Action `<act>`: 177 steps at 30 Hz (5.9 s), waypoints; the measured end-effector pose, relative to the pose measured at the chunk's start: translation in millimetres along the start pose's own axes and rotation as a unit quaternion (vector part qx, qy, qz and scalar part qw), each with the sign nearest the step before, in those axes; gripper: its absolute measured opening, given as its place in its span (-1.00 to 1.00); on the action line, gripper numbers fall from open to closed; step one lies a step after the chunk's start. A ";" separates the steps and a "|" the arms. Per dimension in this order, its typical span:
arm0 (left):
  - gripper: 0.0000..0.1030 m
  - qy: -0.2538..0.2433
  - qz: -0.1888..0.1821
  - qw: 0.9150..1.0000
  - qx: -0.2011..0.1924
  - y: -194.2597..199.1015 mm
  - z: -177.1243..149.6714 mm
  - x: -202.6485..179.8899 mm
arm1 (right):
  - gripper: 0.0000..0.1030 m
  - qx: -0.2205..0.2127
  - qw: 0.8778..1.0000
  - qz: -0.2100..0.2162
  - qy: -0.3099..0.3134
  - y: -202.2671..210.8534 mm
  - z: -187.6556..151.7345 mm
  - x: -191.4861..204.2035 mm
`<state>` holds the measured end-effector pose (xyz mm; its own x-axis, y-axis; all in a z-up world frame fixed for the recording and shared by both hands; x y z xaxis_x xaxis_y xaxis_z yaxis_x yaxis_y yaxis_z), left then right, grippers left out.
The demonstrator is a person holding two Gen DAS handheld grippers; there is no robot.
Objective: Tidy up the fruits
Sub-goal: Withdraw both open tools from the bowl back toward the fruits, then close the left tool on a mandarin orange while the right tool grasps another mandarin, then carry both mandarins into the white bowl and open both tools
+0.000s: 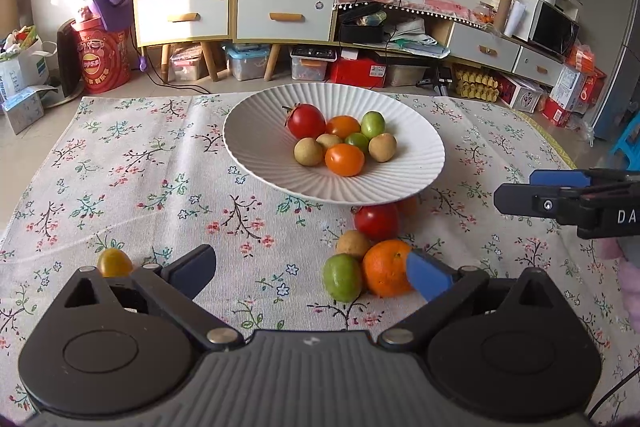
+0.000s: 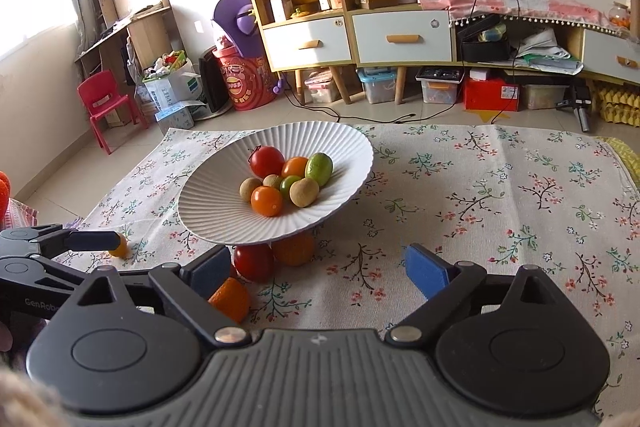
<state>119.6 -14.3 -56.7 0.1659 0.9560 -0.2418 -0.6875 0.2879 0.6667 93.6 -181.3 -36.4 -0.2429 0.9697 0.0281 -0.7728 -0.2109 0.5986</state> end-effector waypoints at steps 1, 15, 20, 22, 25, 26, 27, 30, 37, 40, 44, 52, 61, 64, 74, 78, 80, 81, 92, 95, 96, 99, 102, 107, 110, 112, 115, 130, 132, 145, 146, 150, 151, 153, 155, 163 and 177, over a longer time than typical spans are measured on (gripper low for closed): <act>0.92 0.002 0.000 1.000 0.000 0.5 -3.4 0.6 | 0.82 0.001 1.000 -0.001 -0.001 -0.1 -2.6 0.3; 0.92 0.005 -0.020 1.000 0.001 1.2 -44.2 -18.9 | 0.86 0.025 0.999 -0.030 -0.003 -14.9 -34.7 -5.4; 0.70 0.007 -0.031 0.999 0.012 -2.8 -57.9 -30.6 | 0.83 0.029 0.999 -0.030 0.009 -25.7 -35.6 -5.5; 0.56 0.004 -0.038 0.999 0.017 -4.9 -62.6 -36.1 | 0.74 0.032 0.999 -0.023 0.015 -30.4 -35.9 -4.3; 0.38 0.003 -0.052 0.998 0.019 -9.9 -66.5 -44.4 | 0.52 0.034 0.999 -0.012 0.025 -37.1 -33.5 -4.3; 0.33 0.002 -0.056 0.998 0.016 -11.1 -65.8 -46.7 | 0.44 0.035 0.999 -0.007 0.029 -38.9 -32.6 -3.9; 0.27 0.001 -0.059 0.998 0.014 -12.4 -64.7 -48.6 | 0.29 0.036 0.999 -0.001 0.033 -40.4 -31.6 -3.8; 0.17 0.003 -0.062 0.998 0.009 -17.6 -60.4 -52.2 | 0.09 0.037 0.998 0.018 0.049 -42.7 -28.8 -1.4; 0.10 0.022 -0.046 0.999 -0.009 -26.0 -51.4 -53.8 | -0.05 0.031 0.994 0.062 0.089 -49.9 -21.7 12.6; 0.09 0.034 -0.042 0.998 -0.015 -27.2 -48.8 -52.0 | -0.08 0.029 0.992 0.067 0.107 -53.9 -19.1 18.4; 0.05 0.045 -0.038 0.998 -0.017 -29.7 -43.2 -49.4 | -0.19 0.027 0.989 0.070 0.125 -59.3 -15.0 22.4; -0.23 0.068 -0.041 0.997 -0.015 -30.7 -37.3 -40.9 | -0.39 0.022 0.986 0.067 0.149 -61.9 -14.2 27.0; -0.26 0.064 -0.051 0.997 0.003 -26.6 -38.1 -35.8 | -0.81 0.029 0.987 0.061 0.146 -52.3 -19.3 25.3; -0.26 0.075 -0.051 0.996 0.008 -23.0 -39.6 -32.1 | -0.83 0.034 0.987 0.056 0.144 -48.7 -21.9 22.9; -0.26 0.064 -0.057 0.996 0.010 -16.2 -45.6 -25.5 | -0.24 0.023 0.990 0.037 0.137 -60.8 -13.9 27.0; -0.26 0.070 -0.063 0.995 0.020 -13.0 -46.2 -19.5 | -0.20 0.018 0.990 0.032 0.137 -68.3 -12.0 29.7; -0.26 0.072 -0.068 0.995 0.019 -12.1 -46.8 -15.6 | -0.20 0.016 0.990 0.030 0.135 -70.1 -11.4 29.9; -0.26 0.071 -0.070 0.995 0.019 -11.6 -47.1 -14.4 | -0.23 0.016 0.990 0.029 0.134 -71.1 -11.2 30.9; -0.26 0.059 -0.084 0.995 0.012 -6.0 -50.4 -10.5 | -0.41 0.025 0.989 0.013 0.147 -53.4 -18.5 34.5; -0.26 0.053 -0.083 0.995 0.008 -5.4 -51.3 -11.0 | -0.41 0.035 0.987 0.012 0.155 -41.7 -26.3 34.6; -0.26 0.051 -0.084 0.995 0.007 -5.1 -51.7 -11.1 | -0.41 0.039 0.987 0.012 0.158 -38.3 -28.6 34.3; -0.25 0.049 -0.083 0.995 0.005 -3.6 -53.4 -10.6 | -0.40 0.048 0.986 0.015 0.161 -29.5 -33.7 35.1; -0.25 0.045 -0.082 0.996 0.005 -2.7 -54.4 -11.7 | -0.39 0.055 0.985 0.018 0.160 -22.9 -39.5 38.7; -0.23 0.041 -0.082 0.996 0.003 -3.7 -54.3 -12.0 | -0.38 0.049 0.987 0.013 0.152 -17.4 -46.0 39.5; -0.11 0.040 -0.091 0.995 0.002 -3.8 -54.6 -12.7 | -0.35 0.049 0.989 0.012 0.142 -17.2 -44.8 38.0; -0.02 0.039 -0.098 0.994 0.001 -4.1 -54.5 -14.0 | -0.31 0.045 0.990 0.018 0.135 -15.4 -44.1 39.0; 0.06 0.037 -0.101 0.994 -0.001 -4.7 -54.2 -15.7 | -0.17 0.038 0.991 0.024 0.125 -12.9 -43.8 40.0; -0.11 0.042 -0.085 0.995 -0.010 -6.6 -50.1 -13.6 | -0.12 0.030 0.995 0.022 0.090 -14.1 -45.6 34.7; -0.21 0.043 -0.080 0.996 -0.011 -6.7 -49.3 -13.0 | -0.16 0.027 0.996 0.023 0.086 -13.5 -44.5 33.5; -0.23 0.045 -0.076 0.996 -0.003 -1.8 -43.5 -13.6 | -0.38 0.022 0.997 0.041 0.069 -8.7 -35.4 41.4; -0.23 0.047 -0.077 0.996 -0.002 -0.9 -42.3 -13.7 | -0.38 0.020 0.997 0.043 0.065 -7.4 -33.6 41.5; -0.23 0.051 -0.080 0.995 -0.006 3.6 -34.7 -14.8 | -0.38 0.008 0.997 0.050 0.055 -1.4 -25.4 40.8; -0.23 0.051 -0.082 0.995 -0.010 5.3 -31.2 -15.5 | -0.38 0.006 0.997 0.051 0.053 -0.4 -23.3 40.5; -0.23 0.050 -0.083 0.995 -0.020 8.4 -24.3 -16.6 | -0.38 -0.001 0.997 0.051 0.049 1.0 -17.7 40.0; -0.23 0.048 -0.080 0.995 -0.029 10.2 -16.9 -17.8 | -0.38 -0.007 0.998 0.049 0.045 0.7 -11.6 38.6; -0.23 0.038 -0.063 0.996 -0.051 3.6 10.4 -22.0 | -0.38 -0.033 0.998 0.038 0.028 -4.8 10.2 23.9; -0.23 0.020 -0.026 0.999 -0.034 -42.4 33.5 -23.2 | -0.38 -0.036 0.999 0.004 0.037 -26.2 22.0 -2.3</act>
<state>168.6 -46.8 -55.7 0.1751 0.9366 -0.3036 -0.7260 0.3311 0.6028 127.3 -175.2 -34.6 -0.2894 0.9568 -0.0278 -0.8102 -0.2293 0.5394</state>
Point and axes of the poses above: each gripper's, at about its wrist camera, not at the fingertips, and y roughly against the way its jaws point, x to its left, z to its top, the point moved 9 cm from there along -y, roughly the way its jaws point, and after that the axes turned 12 degrees about y, right-handed, at the moved point
